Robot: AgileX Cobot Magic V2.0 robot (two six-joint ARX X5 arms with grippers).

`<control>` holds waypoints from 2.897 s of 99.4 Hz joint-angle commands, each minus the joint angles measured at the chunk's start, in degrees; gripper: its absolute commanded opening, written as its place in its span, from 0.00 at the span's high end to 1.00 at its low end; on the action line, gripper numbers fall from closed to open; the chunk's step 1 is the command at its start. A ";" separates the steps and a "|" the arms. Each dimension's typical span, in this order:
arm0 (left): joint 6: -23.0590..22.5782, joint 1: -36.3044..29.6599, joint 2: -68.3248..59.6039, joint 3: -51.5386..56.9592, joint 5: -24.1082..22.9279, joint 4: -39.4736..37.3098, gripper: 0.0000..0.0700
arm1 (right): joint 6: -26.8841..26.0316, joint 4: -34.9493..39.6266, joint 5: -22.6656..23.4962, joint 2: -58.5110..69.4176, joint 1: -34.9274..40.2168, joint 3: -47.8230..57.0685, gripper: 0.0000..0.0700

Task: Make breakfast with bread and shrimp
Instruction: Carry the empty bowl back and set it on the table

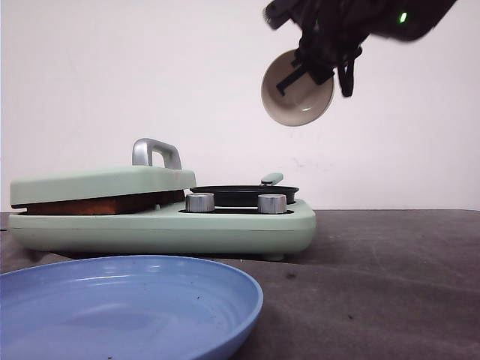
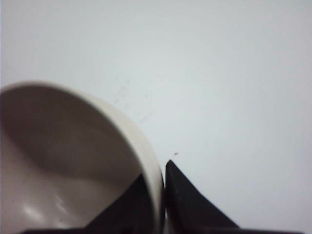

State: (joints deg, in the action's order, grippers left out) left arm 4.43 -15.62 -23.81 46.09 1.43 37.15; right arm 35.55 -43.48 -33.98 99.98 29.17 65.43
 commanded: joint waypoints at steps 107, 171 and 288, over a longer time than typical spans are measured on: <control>0.13 -0.15 -0.11 0.33 0.07 -0.46 0.33 | -44.92 72.41 31.45 -20.92 -17.68 1.03 1.00; 0.37 -0.15 -0.11 0.33 0.07 -0.24 0.33 | -50.16 75.91 45.00 -5.53 -21.94 1.03 1.00; 0.33 -0.15 -0.11 0.33 0.04 1.46 0.33 | -44.81 73.18 46.01 -1.11 -21.99 1.01 0.42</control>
State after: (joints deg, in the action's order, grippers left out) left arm 4.49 -15.62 -23.81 46.09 1.43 38.85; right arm -11.11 29.95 11.94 98.56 7.11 65.43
